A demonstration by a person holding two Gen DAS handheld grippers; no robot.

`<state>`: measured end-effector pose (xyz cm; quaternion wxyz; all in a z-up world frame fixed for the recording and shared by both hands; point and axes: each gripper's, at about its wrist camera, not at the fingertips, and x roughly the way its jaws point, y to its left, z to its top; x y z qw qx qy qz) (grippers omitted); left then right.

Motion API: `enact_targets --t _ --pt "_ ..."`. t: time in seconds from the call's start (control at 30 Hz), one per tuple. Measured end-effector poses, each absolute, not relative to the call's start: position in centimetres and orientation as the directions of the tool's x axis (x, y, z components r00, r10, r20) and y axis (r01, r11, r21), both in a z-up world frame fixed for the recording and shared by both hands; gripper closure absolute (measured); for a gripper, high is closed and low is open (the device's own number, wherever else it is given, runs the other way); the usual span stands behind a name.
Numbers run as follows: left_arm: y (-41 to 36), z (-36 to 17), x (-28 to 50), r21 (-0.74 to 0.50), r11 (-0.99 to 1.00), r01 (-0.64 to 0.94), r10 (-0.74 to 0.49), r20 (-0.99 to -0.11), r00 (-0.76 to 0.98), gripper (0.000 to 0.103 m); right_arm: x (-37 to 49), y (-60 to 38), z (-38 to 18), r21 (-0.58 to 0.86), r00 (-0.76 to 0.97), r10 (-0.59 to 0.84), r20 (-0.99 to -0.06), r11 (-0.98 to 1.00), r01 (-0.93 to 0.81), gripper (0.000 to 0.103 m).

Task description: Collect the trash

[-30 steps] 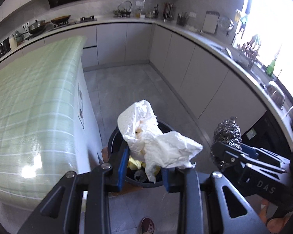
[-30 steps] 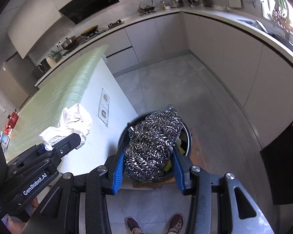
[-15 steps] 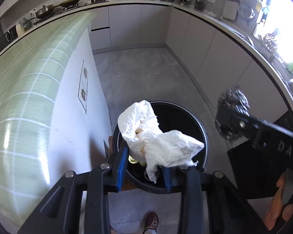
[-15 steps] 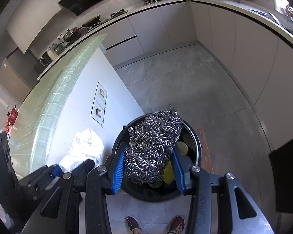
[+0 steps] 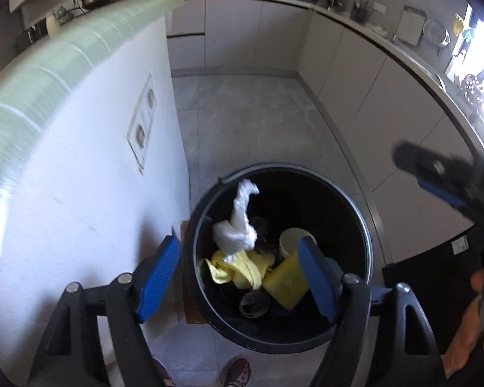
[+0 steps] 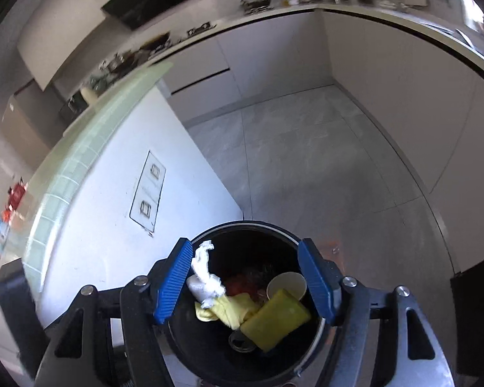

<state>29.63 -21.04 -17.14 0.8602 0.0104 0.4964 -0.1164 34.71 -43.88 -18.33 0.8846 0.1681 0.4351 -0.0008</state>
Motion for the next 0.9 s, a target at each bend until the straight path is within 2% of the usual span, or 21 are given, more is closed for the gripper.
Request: enact_targets --t 0.27,0.53,0.8,0.9 --pt "-21.6 -10.6 27.4 -0.077 0.964 0.256 -0.207 -0.823 0.530 0.026 32.0 -44.3 -15.4 0.292 0.607 0.138 -0.782 0.943 0.162 0.033" --pt "-18.6 -5.0 23.8 -0.080 0.964 0.254 -0.218 -0.785 0.580 0.026 28.1 -41.9 -12.9 0.291 0.579 0.159 -0.799 0.946 0.141 0.033" --pt "-12.5 -1.9 16.6 -0.083 0.956 0.280 -0.251 -0.723 0.643 0.026 19.1 -35.6 -11.3 0.249 0.562 0.149 -0.814 0.963 0.106 0.033" --pt "-9.0 -1.1 12.6 -0.081 0.958 0.274 -0.247 -0.719 0.649 0.023 14.2 -32.2 -10.1 0.222 0.577 0.126 -0.807 0.970 0.098 0.033"
